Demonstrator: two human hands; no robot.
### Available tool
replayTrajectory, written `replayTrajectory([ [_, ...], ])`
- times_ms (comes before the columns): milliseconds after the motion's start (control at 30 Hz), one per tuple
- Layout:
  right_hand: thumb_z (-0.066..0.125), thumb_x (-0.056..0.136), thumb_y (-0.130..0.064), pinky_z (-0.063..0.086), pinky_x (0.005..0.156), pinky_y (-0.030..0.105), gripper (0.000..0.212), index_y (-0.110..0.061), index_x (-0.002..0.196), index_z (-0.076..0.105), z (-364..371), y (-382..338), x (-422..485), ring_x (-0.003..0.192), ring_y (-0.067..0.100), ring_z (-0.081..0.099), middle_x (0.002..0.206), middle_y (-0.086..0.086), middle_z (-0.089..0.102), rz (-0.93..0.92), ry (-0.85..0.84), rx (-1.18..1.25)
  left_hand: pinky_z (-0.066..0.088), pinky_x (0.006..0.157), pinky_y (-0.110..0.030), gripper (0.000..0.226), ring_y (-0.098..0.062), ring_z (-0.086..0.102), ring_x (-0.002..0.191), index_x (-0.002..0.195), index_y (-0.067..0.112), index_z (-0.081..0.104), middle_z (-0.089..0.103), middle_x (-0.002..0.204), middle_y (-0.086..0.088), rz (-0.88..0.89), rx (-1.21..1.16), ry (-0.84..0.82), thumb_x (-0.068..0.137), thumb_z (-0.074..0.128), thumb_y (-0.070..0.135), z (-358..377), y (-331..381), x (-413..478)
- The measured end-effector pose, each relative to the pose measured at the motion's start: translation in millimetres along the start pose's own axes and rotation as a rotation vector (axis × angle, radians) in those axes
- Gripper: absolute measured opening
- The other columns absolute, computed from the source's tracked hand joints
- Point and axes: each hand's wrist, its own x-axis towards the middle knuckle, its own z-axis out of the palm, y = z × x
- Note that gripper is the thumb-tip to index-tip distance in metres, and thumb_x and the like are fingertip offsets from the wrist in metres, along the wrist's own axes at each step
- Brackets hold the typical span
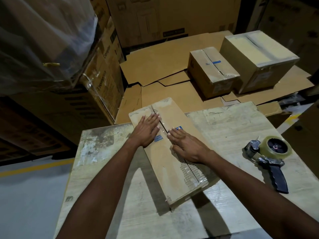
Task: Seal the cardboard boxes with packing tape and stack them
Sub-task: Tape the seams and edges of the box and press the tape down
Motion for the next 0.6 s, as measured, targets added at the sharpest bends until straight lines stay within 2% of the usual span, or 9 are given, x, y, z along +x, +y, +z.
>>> replayTrajectory([
  [100,0.031,0.109,-0.041,-0.014,0.117,0.013,0.062,-0.012,0.163,0.023,-4.0,0.7,-8.6,0.158,0.011,0.003,0.171,0.005,0.012,-0.013,-0.004,0.029,-0.005,0.127,-0.045,0.057,-0.011,-0.002,0.157,0.164,0.023,0.011,0.005,0.171,0.007,-0.105,0.009,0.007,0.111,0.017,0.044,-6.1,-14.9,15.2],
  [167,0.036,0.11,-0.038,-0.012,0.118,0.013,0.058,-0.015,0.163,0.026,-4.4,0.7,-17.0,0.158,0.009,0.005,0.171,0.001,0.013,-0.041,-0.016,0.048,-0.005,0.127,-0.047,0.056,-0.012,-0.001,0.157,0.163,0.025,0.016,0.01,0.171,0.008,-0.111,0.013,0.017,0.111,0.017,0.045,-7.9,-22.9,24.1],
  [267,0.043,0.108,-0.036,0.012,0.128,0.026,0.05,-0.016,0.153,0.049,-7.7,1.2,-20.6,0.154,0.01,0.026,0.164,0.001,0.035,-0.066,0.02,0.082,-0.004,0.127,-0.048,0.056,-0.012,0.001,0.158,0.162,0.027,0.025,0.018,0.169,0.009,-0.102,-0.002,0.056,0.11,0.019,0.047,-2.9,-28.2,26.8],
  [333,0.045,0.105,-0.034,0.034,0.122,0.037,0.041,-0.016,0.136,0.066,-14.5,0.5,-11.5,0.143,0.013,0.046,0.148,0.003,0.059,-0.07,0.091,0.103,-0.001,0.128,-0.048,0.055,-0.013,0.003,0.158,0.161,0.027,0.028,0.022,0.168,0.009,-0.106,-0.011,0.091,0.11,0.021,0.047,-0.6,-29.3,26.1],
  [367,0.044,0.105,-0.033,0.036,0.12,0.037,0.04,-0.016,0.132,0.068,-17.3,0.5,-4.1,0.139,0.015,0.05,0.142,0.004,0.064,-0.069,0.122,0.108,0.0,0.128,-0.047,0.055,-0.013,0.005,0.158,0.161,0.026,0.029,0.023,0.168,0.009,-0.107,-0.017,0.107,0.11,0.021,0.046,0.0,-28.7,26.1],
  [400,0.043,0.105,-0.033,0.03,0.123,0.033,0.04,-0.016,0.134,0.066,-19.4,1.2,4.2,0.14,0.017,0.049,0.143,0.005,0.062,-0.067,0.138,0.105,0.001,0.128,-0.046,0.055,-0.013,0.006,0.157,0.16,0.026,0.031,0.025,0.167,0.008,-0.108,-0.024,0.12,0.11,0.022,0.046,0.7,-27.6,25.9],
  [433,0.041,0.106,-0.033,0.017,0.126,0.025,0.043,-0.014,0.142,0.059,-21.1,2.4,13.2,0.146,0.018,0.042,0.151,0.007,0.055,-0.058,0.14,0.093,0.002,0.128,-0.045,0.055,-0.013,0.008,0.157,0.16,0.025,0.033,0.027,0.167,0.007,-0.108,-0.031,0.133,0.11,0.024,0.045,1.3,-25.9,25.6],
  [500,0.038,0.109,-0.034,-0.006,0.121,0.016,0.054,-0.01,0.157,0.039,-22.9,5.7,34.2,0.157,0.019,0.021,0.167,0.01,0.032,-0.036,0.137,0.055,0.005,0.128,-0.044,0.054,-0.013,0.013,0.157,0.157,0.022,0.038,0.032,0.165,0.005,-0.108,-0.046,0.166,0.109,0.028,0.044,1.6,-24.7,24.6],
  [600,0.033,0.111,-0.035,-0.012,0.121,0.019,0.06,-0.009,0.164,0.02,-22.7,10.0,57.7,0.16,0.019,0.006,0.172,0.012,0.013,-0.002,0.056,0.011,0.006,0.128,-0.042,0.053,-0.012,0.014,0.156,0.155,0.021,0.042,0.035,0.163,0.005,-0.112,-0.067,0.197,0.109,0.031,0.044,1.6,-24.7,23.8],
])
